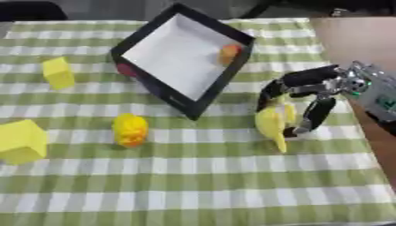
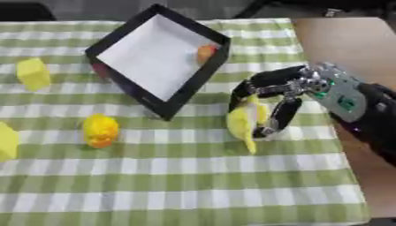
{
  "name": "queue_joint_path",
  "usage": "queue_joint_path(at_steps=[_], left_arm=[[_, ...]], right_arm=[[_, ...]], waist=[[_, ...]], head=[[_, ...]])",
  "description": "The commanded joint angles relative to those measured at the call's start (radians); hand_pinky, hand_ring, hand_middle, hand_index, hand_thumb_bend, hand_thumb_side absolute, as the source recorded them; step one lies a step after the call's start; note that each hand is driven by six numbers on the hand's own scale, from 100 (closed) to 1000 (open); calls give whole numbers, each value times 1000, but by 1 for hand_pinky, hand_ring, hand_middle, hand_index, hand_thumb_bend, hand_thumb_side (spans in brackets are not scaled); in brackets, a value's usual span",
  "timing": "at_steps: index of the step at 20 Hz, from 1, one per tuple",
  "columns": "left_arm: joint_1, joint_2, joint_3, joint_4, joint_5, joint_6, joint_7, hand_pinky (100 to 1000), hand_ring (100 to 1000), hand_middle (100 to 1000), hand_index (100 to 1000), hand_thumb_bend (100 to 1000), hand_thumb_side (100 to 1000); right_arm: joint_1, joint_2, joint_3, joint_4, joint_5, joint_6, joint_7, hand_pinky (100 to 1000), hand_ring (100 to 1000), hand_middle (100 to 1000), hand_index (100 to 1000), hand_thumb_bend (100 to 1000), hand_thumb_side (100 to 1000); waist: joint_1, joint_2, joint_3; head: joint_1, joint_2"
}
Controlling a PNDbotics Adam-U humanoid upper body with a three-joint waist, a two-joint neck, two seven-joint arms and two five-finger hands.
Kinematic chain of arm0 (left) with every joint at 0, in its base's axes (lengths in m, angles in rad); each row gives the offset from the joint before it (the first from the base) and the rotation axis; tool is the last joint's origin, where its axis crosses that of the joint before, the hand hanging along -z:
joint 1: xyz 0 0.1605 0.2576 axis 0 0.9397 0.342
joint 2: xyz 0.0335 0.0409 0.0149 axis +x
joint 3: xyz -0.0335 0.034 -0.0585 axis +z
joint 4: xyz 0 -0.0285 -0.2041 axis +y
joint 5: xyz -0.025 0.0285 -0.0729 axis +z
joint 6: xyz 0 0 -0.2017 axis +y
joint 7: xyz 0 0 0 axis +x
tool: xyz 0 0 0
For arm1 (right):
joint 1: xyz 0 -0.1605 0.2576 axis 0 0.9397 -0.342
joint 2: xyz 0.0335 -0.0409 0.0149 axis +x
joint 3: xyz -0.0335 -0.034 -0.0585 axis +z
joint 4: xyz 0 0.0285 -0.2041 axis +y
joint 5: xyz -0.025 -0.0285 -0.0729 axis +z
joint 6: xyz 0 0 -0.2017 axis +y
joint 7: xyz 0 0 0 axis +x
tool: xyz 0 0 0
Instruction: Pick up objects on the table and place them in the box.
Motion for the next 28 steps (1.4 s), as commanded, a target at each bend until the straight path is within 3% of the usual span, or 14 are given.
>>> queue_joint_path(at_steps=[1,5,8,12,19,25,28], left_arm=[[-6,10,1,-15,4,0,-4,904,565,657,792,425,695],[-6,10,3,-15,4,0,-3,903,565,657,792,424,696],[-8,10,2,-16,4,0,-4,903,565,658,792,424,695],[-7,11,4,-17,3,0,-2,903,565,658,792,425,695],[-3,13,8,-18,0,1,1,904,565,658,792,424,694],[2,19,8,-19,-3,0,1,904,564,658,792,423,692],[5,23,3,-18,-3,1,-3,904,564,658,792,422,691]], right_arm=[[-10,-15,-7,12,7,-47,47,898,764,669,731,336,157],[-7,-18,-18,-6,-37,-31,16,876,689,505,589,175,100],[-8,-19,-25,-35,-78,-8,-19,862,638,425,508,115,100],[-1,-30,-39,-80,-117,9,-38,859,630,409,495,121,100],[-12,-89,-111,-190,-183,31,-34,841,631,419,506,181,100],[-127,-116,-144,-233,-230,71,-37,827,628,420,518,217,100],[-275,-48,-126,-171,-244,110,-2,826,630,422,520,220,100]], waist=[[0,6,2],[-3,5,1],[-5,2,-3],[-6,-2,-4],[-9,-12,-15],[-8,-23,-17],[-6,-33,-16]], head=[[-2,-2],[-1,-2],[-2,-2],[-2,-2],[-4,-2],[-15,-2],[-25,-2]])
